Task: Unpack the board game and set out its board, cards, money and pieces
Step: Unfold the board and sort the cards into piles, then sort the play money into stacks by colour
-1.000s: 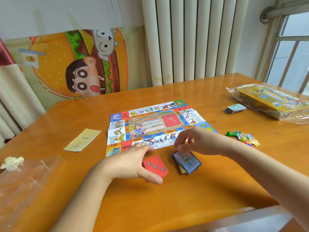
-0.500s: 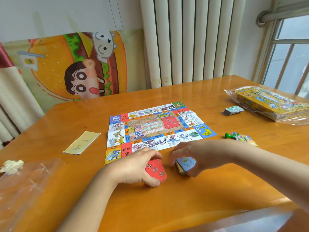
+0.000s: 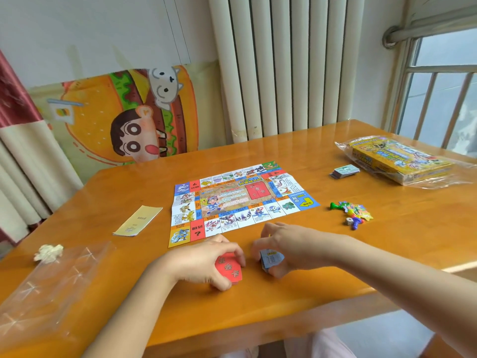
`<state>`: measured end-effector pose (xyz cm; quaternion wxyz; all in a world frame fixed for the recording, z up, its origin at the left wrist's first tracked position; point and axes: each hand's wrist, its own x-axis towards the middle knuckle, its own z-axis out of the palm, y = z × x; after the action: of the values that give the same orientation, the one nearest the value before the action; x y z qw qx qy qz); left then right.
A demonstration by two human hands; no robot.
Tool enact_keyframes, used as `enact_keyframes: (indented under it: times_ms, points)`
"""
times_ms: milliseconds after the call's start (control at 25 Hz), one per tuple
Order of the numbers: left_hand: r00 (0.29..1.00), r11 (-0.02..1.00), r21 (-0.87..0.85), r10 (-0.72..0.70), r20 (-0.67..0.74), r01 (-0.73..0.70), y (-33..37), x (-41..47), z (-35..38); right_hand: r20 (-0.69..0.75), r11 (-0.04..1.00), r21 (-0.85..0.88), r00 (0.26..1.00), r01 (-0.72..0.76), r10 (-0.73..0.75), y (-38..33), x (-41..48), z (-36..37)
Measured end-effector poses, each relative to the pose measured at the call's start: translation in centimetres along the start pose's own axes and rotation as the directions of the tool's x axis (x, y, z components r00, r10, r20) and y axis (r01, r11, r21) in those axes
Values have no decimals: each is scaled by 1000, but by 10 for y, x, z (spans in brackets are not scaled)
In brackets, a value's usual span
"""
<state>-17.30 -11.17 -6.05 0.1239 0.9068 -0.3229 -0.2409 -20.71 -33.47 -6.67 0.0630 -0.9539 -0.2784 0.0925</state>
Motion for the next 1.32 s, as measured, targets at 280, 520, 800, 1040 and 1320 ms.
enact_keyframes:
  times_ms: [280,520,800,1040,1320]
  points:
    - [998,998,39,-56,34,55,9,-11,-4,-13,999,43,1000,-18,18,-1,-5,5]
    - [997,996,49,-75,32,74,13,-11,-4,-47,999,19,999,28,-27,6,-8,10]
    - [996,997,52,-64,62,61,17,-11,-8,-66,989,140,997,48,-39,12,-11,5]
    - [977,986,-152,-104,-189,75,30,23,-46,-386,972,206,902,-118,191,96,-28,-55]
    - [973,979,7,-200,-117,202,37,143,-53,-143,834,29,824,-550,548,251,-13,-82]
